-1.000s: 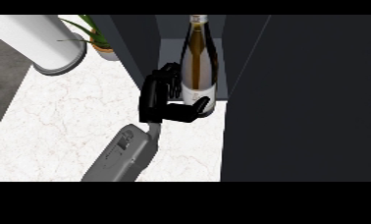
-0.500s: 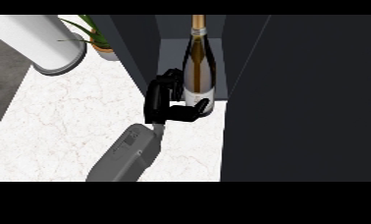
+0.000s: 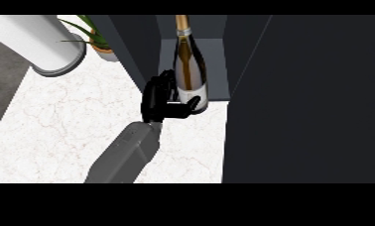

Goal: Pick up the wine, place it into the cabinet and close the cabinet

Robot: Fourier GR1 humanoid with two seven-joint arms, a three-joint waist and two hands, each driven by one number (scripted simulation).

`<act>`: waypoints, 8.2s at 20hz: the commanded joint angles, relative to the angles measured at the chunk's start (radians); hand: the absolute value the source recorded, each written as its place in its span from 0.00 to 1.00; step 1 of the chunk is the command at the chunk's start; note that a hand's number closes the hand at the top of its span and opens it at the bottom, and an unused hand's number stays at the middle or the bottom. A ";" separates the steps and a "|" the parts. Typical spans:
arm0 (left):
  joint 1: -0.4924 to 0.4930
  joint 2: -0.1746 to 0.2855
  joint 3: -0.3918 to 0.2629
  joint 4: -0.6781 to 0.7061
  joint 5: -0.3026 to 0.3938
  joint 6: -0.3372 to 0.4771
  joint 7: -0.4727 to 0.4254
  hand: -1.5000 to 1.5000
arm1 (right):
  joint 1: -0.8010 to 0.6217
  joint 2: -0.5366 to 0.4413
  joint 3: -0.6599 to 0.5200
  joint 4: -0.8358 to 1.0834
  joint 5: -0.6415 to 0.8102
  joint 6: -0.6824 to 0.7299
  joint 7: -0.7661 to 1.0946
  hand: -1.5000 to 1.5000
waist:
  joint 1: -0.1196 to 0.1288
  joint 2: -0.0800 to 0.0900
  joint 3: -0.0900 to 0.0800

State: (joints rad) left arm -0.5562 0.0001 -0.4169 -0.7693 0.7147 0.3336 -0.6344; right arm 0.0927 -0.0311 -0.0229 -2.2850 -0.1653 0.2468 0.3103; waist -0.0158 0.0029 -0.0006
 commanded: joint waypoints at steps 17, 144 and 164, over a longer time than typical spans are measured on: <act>-0.254 0.000 -0.078 0.252 0.271 -0.063 -0.047 1.00 | 0.020 -0.005 -0.013 0.008 -0.030 0.024 -0.019 0.00 | -0.013 0.001 0.000; 1.150 0.781 0.640 -1.373 0.353 -0.433 0.331 0.00 | -1.077 0.026 0.433 0.862 0.184 -0.411 0.172 1.00 | 0.035 0.000 0.001; 0.901 0.603 0.359 -1.304 0.118 -0.280 0.382 0.00 | -1.133 -0.107 0.235 1.205 0.156 -0.252 -0.152 1.00 | 0.021 0.017 -0.001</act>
State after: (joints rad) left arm 0.3919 0.6265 -0.0189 -2.1040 0.8631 0.0293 -0.2542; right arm -0.9980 -0.0412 0.3259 -1.2303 -0.0449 0.0367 0.1670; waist 0.0243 -0.0197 -0.0171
